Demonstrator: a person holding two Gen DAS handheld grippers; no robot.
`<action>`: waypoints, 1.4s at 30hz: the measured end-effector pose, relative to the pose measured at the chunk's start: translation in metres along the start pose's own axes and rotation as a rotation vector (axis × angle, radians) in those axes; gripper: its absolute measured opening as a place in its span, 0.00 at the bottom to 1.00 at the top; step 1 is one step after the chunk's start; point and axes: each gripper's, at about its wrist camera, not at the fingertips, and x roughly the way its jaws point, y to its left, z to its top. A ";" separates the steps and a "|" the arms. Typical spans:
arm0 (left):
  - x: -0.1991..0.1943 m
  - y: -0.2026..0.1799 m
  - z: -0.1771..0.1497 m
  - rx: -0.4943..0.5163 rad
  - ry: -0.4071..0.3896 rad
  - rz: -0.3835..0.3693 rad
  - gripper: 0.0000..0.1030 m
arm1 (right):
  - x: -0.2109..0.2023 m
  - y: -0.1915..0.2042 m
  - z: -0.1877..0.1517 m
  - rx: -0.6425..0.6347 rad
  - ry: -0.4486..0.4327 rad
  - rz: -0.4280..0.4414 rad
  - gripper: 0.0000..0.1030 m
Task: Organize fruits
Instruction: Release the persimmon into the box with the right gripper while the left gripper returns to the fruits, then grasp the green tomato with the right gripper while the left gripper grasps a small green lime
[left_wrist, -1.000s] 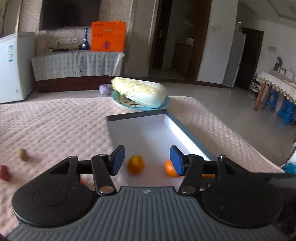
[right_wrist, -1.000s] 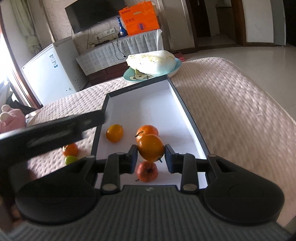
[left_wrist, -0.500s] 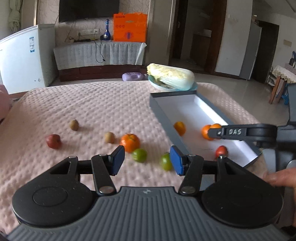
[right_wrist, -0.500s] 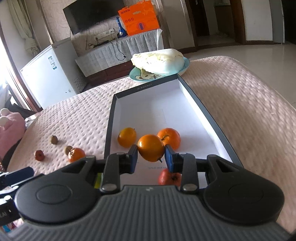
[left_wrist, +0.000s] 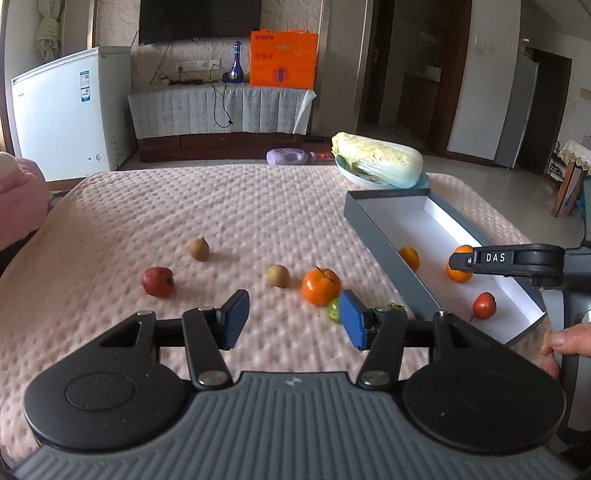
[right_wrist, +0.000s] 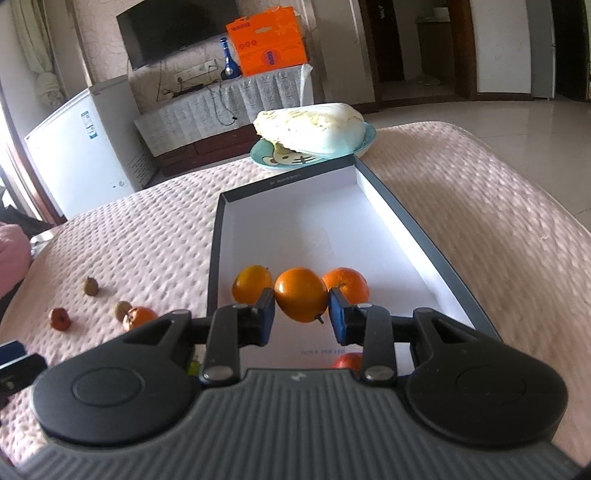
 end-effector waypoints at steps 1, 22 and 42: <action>0.000 0.003 0.000 -0.006 -0.002 0.000 0.58 | 0.001 0.000 0.000 0.002 0.002 -0.006 0.33; 0.006 0.027 0.005 -0.061 0.002 0.044 0.58 | -0.024 0.002 0.001 0.056 -0.110 0.040 0.61; 0.013 0.032 0.010 -0.110 0.005 0.056 0.58 | -0.011 0.092 -0.049 -0.367 0.086 0.168 0.38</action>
